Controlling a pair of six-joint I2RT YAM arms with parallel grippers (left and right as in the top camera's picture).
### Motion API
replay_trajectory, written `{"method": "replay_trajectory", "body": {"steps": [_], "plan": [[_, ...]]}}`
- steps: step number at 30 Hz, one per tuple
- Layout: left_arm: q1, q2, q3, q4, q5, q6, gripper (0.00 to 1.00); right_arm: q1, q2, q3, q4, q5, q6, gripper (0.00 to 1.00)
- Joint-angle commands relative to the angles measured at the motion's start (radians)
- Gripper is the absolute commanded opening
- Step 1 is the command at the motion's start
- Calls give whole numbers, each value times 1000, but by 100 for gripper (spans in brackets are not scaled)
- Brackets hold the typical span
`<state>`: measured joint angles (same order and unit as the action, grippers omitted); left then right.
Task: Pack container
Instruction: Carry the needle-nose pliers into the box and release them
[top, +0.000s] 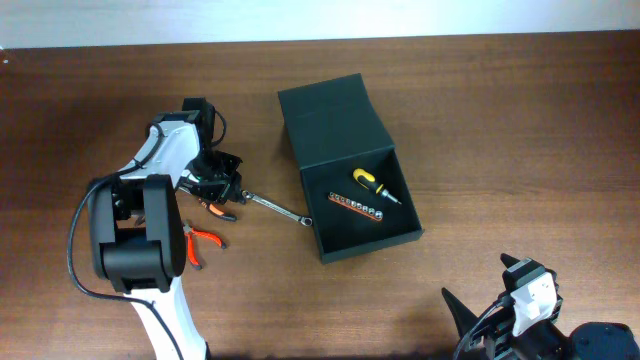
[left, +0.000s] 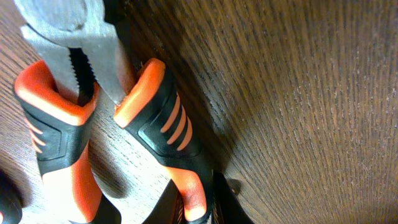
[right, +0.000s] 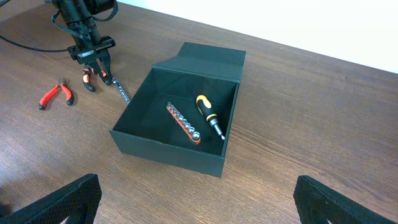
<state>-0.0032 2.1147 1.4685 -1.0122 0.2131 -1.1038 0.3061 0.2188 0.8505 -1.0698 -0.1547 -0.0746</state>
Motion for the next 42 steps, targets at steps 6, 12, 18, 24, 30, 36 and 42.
{"method": "replay_trajectory", "body": {"steps": [6, 12, 18, 24, 30, 36, 42], "plan": [[-14, -174, -7, 1, 3, 29, 2, -8, -5, 2, 3, 12, 13, 99], [-64, -334, -6, 1, -49, 32, 2, -8, -5, 2, 3, 12, 13, 99], [-185, -393, 34, 0, -50, 71, 2, -8, -5, 2, 3, 12, 13, 99], [-381, -385, 124, 1, -58, 107, 2, -8, -5, 2, 3, 12, 13, 99], [-574, -315, 198, 2, -56, 106, 2, -8, -5, 2, 3, 12, 13, 99], [-676, -195, 257, 13, -23, 105, 2, -8, -5, 2, 3, 12, 13, 99], [-712, -116, 265, 16, 39, 102, 2, -8, -5, 2, 3, 12, 13, 99]]}}
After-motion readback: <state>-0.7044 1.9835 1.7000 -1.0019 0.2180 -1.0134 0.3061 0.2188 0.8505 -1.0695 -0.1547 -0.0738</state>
